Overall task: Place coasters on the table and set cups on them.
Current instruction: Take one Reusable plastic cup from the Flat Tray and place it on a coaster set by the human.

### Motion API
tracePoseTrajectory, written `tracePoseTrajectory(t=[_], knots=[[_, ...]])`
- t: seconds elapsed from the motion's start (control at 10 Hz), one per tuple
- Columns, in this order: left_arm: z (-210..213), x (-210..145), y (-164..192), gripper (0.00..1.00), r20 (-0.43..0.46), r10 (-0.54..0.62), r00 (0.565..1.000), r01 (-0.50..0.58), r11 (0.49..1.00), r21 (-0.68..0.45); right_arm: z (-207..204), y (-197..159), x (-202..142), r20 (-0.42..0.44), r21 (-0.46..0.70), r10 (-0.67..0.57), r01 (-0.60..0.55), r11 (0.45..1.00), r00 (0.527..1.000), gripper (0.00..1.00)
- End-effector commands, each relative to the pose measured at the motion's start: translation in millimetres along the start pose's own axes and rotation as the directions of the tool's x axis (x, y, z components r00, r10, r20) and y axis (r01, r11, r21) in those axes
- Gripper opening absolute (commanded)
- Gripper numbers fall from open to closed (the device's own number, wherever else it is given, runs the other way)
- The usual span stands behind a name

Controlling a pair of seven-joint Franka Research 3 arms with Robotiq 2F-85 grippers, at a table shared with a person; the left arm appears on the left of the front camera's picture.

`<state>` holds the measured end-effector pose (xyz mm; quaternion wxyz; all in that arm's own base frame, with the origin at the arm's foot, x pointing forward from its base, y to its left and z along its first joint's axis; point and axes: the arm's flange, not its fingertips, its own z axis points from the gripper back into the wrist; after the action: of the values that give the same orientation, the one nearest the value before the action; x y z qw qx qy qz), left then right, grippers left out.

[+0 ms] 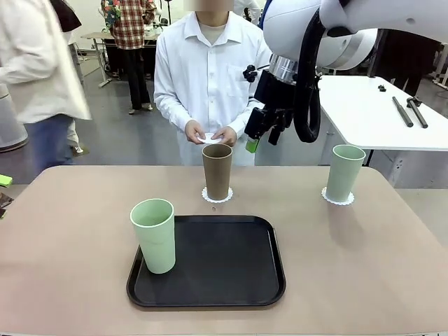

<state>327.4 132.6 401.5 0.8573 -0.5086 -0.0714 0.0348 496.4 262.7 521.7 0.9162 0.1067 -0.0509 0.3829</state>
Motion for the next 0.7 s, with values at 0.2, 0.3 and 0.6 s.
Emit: tracePoseTrajectory(t=[0.2, 0.3, 0.6], knots=[[1.2, -0.1, -1.1, 1.00, 0.008, 0.000, 1.000, 0.000, 1.000, -0.012, 2.0, -6.0, 0.3, 0.031, 0.011, 0.028, -0.028, 1.000, 0.999, 1.00], [1.2, -0.1, -1.1, 1.00, 0.008, 0.000, 1.000, 0.000, 1.000, -0.012, 2.0, -6.0, 0.3, 0.031, 0.011, 0.028, -0.028, 1.000, 0.999, 1.00], [1.2, -0.1, -1.1, 1.00, 0.008, 0.000, 1.000, 0.000, 1.000, -0.012, 2.0, -6.0, 0.3, 0.031, 0.011, 0.028, -0.028, 1.000, 0.999, 1.00]])
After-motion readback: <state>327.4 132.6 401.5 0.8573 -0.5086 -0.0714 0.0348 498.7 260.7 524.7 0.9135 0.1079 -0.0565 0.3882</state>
